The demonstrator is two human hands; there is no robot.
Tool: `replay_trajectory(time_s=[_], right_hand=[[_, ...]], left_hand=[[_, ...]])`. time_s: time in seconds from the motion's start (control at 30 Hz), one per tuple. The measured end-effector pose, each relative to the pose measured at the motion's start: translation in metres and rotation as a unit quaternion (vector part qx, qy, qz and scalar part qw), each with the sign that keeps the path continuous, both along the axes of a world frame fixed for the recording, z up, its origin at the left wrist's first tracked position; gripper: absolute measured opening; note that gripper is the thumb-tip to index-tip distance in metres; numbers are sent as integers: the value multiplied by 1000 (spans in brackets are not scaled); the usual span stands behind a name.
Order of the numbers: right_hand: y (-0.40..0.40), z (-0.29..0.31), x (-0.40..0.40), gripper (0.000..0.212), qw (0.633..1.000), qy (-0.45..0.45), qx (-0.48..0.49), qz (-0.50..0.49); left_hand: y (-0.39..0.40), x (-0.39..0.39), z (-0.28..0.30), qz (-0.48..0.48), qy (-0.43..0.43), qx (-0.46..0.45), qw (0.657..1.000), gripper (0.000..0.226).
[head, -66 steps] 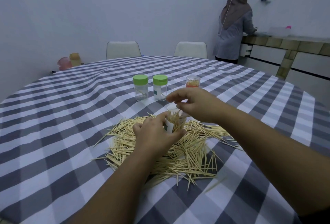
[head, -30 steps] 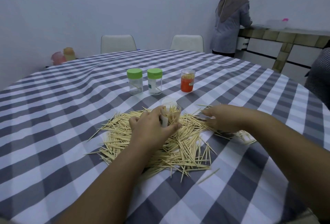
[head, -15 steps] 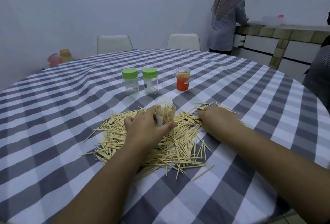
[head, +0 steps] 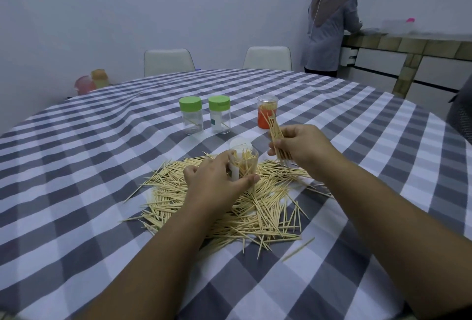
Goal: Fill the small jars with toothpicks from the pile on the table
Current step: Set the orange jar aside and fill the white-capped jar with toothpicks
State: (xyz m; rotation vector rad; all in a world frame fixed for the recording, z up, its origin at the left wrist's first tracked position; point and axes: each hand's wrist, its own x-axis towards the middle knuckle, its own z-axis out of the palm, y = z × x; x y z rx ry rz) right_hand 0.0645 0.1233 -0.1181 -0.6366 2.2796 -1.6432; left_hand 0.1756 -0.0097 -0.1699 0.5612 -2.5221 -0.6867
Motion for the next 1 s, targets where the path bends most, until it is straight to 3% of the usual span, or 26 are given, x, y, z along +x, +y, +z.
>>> replay_trajectory(time_s=[0.17, 0.4, 0.73, 1.0], right_hand=[[-12, 4, 3, 23, 981, -79, -176, 12], [-29, 18, 10, 19, 952, -98, -291, 15], [-33, -7, 39, 16, 978, -31, -200, 43], [-31, -16, 43, 17, 980, -20, -194, 40]], left_hand=[[-3, -2, -3, -6, -3, 0, 1000, 54], [-3, -3, -3, -15, 3, -8, 1000, 50], [-5, -3, -5, -18, 11, -10, 1000, 45], [-5, -3, -4, -21, 18, -22, 999, 45]])
